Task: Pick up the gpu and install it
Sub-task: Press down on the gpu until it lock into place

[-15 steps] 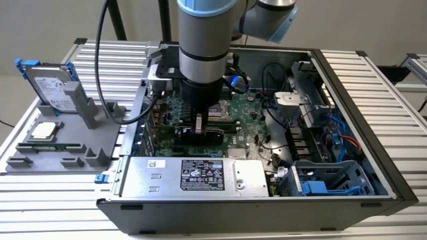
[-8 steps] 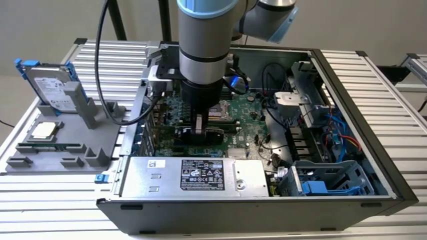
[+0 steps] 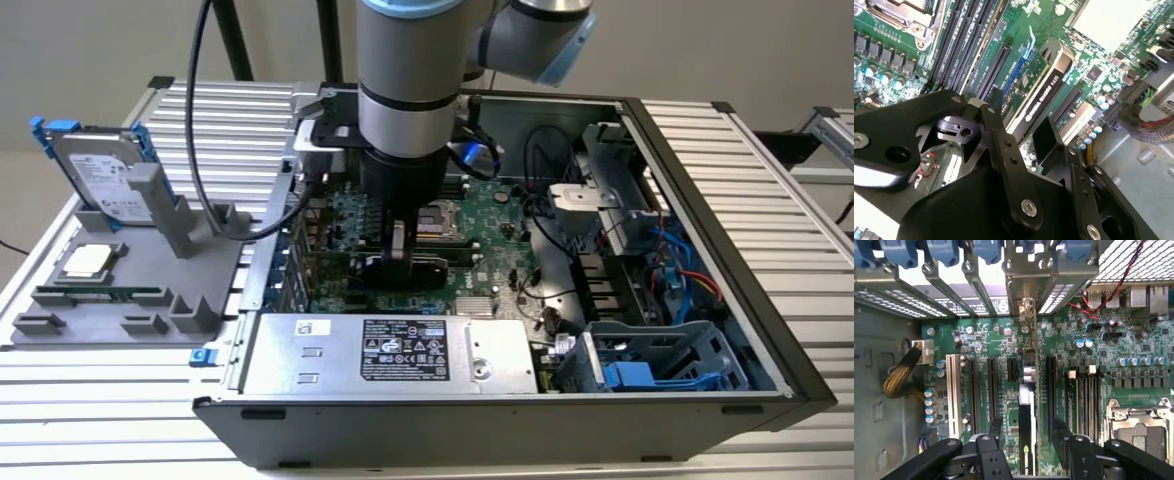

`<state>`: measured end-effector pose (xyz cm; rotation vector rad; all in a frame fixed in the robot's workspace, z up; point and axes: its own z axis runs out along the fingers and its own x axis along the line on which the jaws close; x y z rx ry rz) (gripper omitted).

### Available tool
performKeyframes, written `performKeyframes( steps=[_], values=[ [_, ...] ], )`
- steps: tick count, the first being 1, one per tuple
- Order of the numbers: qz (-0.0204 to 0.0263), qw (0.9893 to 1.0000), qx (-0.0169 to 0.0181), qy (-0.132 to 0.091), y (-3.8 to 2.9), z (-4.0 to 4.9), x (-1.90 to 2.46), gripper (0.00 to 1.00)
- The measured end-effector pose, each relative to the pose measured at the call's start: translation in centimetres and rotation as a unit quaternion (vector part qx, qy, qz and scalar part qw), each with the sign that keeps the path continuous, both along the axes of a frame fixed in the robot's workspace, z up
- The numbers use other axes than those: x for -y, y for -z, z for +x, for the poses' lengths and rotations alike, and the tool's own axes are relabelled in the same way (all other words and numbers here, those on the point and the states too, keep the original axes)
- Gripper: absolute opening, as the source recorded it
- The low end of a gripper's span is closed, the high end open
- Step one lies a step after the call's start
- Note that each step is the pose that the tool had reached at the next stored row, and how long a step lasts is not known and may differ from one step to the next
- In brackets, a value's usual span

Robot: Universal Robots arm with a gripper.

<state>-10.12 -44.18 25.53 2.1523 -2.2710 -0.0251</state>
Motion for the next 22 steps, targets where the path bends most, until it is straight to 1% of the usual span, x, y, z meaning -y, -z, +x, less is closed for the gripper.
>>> performKeyframes(
  steps=[7, 11, 12, 14, 15, 20, 22],
  values=[
    [0.0, 1.0, 0.0, 0.0, -3.04, 0.0, 0.0, 1.0],
    [0.0001, 1.0, 0.0, 0.0, -4.48, 0.0, 0.04, 1.0],
    [0.0, 1.0, 0.0, 0.0, -4.65, 0.0, 0.05, 1.0],
    [0.0002, 1.0, 0.0001, 0.0, -4.65, 0.0, 0.05, 1.0],
    [0.0002, 1.0, 0.0001, 0.0, -4.65, 0.0, 0.05, 0.0],
    [0.0001, 1.0, 0.0001, 0.0, -4.68, 0.0, 0.05, 0.0],
    [0.0001, 1.0, 0.0001, 0.0, -4.81, 0.0, 0.05, 0.0]
  ],
)
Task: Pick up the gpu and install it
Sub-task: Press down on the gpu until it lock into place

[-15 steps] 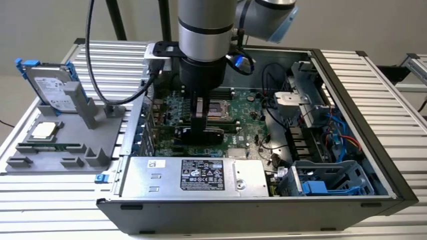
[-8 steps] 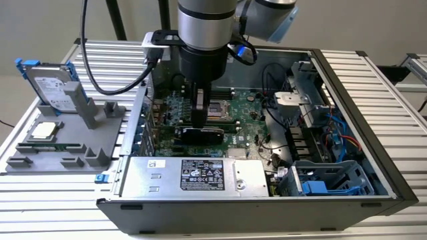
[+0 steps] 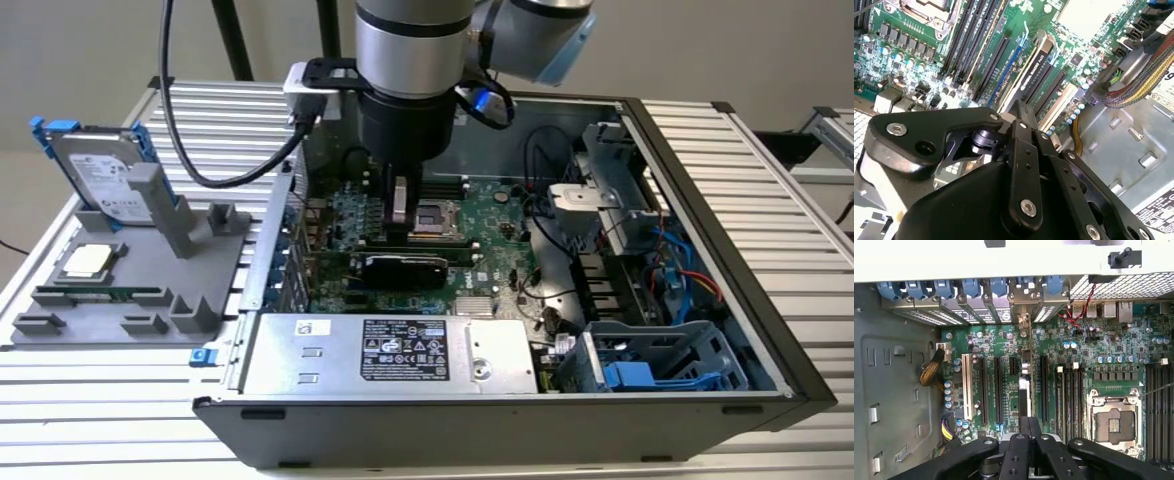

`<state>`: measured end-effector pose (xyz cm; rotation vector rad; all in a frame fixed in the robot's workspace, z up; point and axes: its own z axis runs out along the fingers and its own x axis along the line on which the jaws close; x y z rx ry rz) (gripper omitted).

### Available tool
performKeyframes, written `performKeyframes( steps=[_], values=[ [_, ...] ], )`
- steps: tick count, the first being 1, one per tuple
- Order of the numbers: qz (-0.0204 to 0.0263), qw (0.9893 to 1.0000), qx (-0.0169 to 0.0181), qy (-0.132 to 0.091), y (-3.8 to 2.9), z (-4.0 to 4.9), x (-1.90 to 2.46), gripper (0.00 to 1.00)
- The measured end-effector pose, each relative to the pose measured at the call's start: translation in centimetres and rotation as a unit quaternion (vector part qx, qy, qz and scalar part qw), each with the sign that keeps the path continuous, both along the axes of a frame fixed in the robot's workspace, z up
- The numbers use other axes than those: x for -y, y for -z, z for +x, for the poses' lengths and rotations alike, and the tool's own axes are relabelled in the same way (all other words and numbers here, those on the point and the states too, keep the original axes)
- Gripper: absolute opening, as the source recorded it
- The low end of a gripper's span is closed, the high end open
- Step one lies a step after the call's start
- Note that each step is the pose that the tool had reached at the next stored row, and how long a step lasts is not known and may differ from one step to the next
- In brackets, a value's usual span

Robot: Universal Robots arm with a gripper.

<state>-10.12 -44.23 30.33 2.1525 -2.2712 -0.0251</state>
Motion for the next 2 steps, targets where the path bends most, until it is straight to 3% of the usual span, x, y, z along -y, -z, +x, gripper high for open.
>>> performKeyframes(
  steps=[2],
  values=[
    [0.0, 1.0, 0.0, 0.0, -0.01, 0.0, 0.0, 0.0]
  ],
)
